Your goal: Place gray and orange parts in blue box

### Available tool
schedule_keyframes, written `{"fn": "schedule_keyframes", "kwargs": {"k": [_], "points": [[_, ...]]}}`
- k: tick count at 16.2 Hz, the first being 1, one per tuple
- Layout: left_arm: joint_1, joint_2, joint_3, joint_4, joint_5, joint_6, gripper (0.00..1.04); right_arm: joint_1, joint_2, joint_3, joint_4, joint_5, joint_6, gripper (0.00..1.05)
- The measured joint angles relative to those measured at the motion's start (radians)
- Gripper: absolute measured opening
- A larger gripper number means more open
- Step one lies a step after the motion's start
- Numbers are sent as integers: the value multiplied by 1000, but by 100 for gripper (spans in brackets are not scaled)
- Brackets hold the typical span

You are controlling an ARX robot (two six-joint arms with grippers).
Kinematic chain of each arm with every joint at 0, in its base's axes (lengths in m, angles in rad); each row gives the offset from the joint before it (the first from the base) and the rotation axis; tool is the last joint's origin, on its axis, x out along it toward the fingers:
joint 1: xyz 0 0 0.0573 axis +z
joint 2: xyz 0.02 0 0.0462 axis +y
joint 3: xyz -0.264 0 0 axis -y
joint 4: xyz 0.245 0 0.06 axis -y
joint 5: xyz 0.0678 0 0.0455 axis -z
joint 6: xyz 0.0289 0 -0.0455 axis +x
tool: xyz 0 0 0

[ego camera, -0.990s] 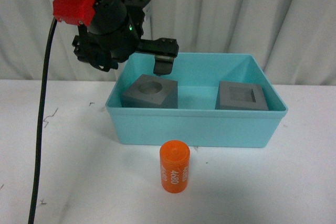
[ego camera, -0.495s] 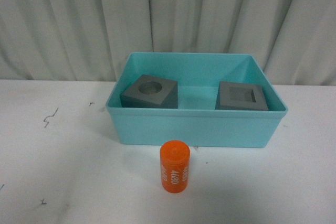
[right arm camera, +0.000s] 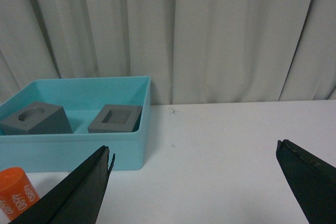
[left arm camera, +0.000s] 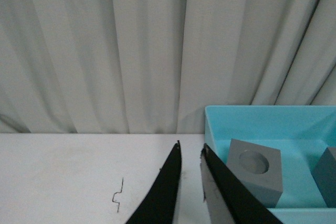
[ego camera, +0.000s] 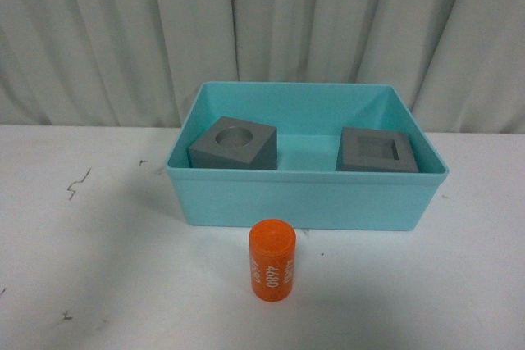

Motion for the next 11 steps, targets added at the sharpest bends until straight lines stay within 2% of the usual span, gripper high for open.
{"fn": "schedule_keyframes", "kwargs": {"k": [1,8,9,10,11], "points": [[20,-43,-36,14,19,0,2,0,0,0,0,0,0,98],[129,-301,-256,-24,117,3,2,0,0,0,0,0,0,98],[151,-330,-275,-44,142,3,2,0,0,0,0,0,0,98],[208,-371,-294,-67,203,3,2,0,0,0,0,0,0,98],[222,-404,-306,-83,199,3,2,0,0,0,0,0,0,98]]}}
